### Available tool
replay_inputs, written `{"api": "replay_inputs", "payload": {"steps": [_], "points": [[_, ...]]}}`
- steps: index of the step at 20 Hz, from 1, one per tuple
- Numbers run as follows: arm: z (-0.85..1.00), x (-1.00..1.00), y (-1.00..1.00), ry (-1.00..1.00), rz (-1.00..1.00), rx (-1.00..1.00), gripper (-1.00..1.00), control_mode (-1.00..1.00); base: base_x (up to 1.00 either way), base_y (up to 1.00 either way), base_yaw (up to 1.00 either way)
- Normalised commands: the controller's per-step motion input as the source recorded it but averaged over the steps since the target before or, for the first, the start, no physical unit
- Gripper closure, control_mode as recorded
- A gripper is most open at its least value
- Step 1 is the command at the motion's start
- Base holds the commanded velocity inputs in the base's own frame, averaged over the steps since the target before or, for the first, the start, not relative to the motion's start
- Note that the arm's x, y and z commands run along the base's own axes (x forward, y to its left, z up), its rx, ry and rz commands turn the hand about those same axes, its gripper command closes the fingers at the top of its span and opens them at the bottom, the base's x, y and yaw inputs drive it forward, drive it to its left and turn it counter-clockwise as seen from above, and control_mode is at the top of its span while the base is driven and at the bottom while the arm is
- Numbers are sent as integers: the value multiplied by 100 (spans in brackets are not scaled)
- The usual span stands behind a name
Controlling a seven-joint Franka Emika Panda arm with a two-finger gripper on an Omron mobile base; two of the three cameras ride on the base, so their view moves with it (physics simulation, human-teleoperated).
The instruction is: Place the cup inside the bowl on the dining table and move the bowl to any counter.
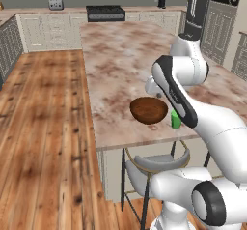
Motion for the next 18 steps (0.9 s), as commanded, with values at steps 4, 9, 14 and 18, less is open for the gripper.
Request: {"api": "replay_inputs", "payload": {"steps": [4, 9, 14, 18], "points": [[0, 7, -20, 3, 0, 12, -100, -100, 0, 0, 0], [0, 1, -5, 0, 0, 2, -100, -100, 0, 0, 0], [0, 4, 0, 2, 0, 0, -100, -100, 0, 0, 0], [0, 3, -1, 2, 0, 0, -100, -100, 0, 0, 0]]}}
